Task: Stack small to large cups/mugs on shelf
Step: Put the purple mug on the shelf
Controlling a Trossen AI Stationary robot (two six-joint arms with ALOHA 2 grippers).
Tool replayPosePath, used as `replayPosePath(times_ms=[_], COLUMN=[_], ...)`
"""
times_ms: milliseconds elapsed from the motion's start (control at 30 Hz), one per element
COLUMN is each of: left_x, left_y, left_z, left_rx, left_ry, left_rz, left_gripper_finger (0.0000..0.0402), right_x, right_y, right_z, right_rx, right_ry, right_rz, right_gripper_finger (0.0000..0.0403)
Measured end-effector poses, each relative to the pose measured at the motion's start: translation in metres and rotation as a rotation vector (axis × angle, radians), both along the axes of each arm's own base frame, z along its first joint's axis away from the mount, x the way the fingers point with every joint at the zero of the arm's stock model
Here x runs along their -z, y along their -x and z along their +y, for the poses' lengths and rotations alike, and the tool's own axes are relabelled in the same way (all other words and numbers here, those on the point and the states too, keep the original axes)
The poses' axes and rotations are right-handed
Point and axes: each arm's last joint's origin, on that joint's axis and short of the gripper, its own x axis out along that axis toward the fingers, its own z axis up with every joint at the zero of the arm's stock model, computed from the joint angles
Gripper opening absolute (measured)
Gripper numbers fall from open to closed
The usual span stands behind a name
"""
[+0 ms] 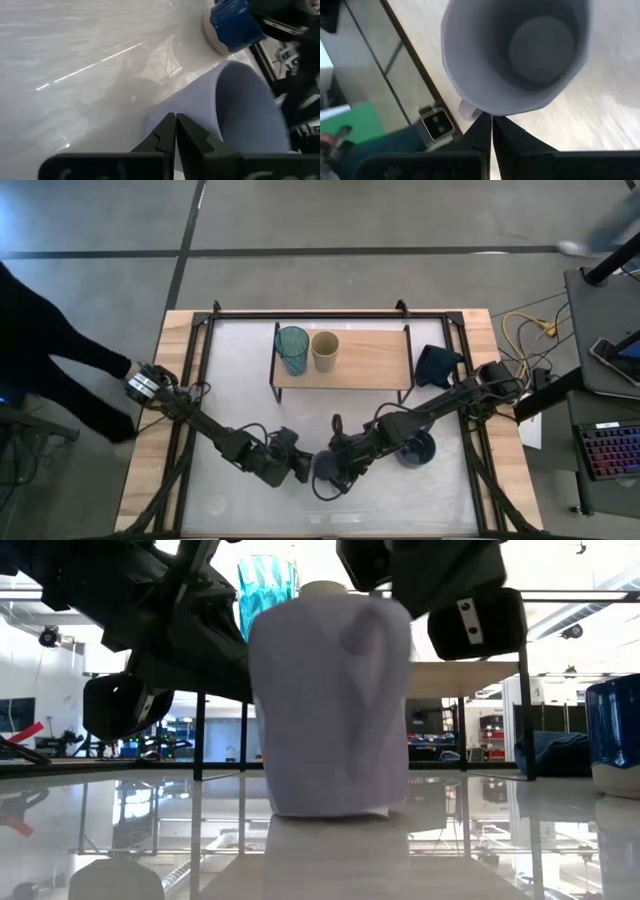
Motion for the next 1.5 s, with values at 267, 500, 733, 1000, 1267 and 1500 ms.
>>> replayPosePath(times_ms=[267, 500, 733, 1000, 1267, 1500], left_x=[0.0, -0.009, -0.028, -0.042, -0.027, -0.012], left_y=[-0.001, 0.006, 0.031, 0.046, 0.055, 0.029], left_z=[0.001, 0.004, 0.013, -0.013, -0.04, -0.064], left_rx=[-0.005, 0.009, -0.005, 0.079, 0.018, 0.032], left_ry=[0.0, -0.037, -0.083, -0.033, 0.06, 0.099], left_rz=[0.0, 0.036, 0.152, 0.089, 0.038, -0.028], left_gripper_finger=[0.0, 0.0, 0.0, 0.0, 0.0, 0.0], right_x=[0.003, -0.007, -0.018, -0.02, -0.027, -0.026], right_y=[0.005, 0.008, 0.011, 0.012, 0.013, 0.012], right_z=[-0.001, -0.004, -0.014, -0.021, -0.028, -0.031], right_rx=[-0.05, -0.085, -0.059, -0.055, -0.022, -0.007], right_ry=[0.02, 0.034, 0.087, 0.112, 0.16, 0.183], right_rz=[0.05, 0.006, -0.023, -0.012, -0.041, -0.045], right_gripper_finger=[0.0009, 0.0009, 0.0033, 0.0116, 0.0164, 0.0168])
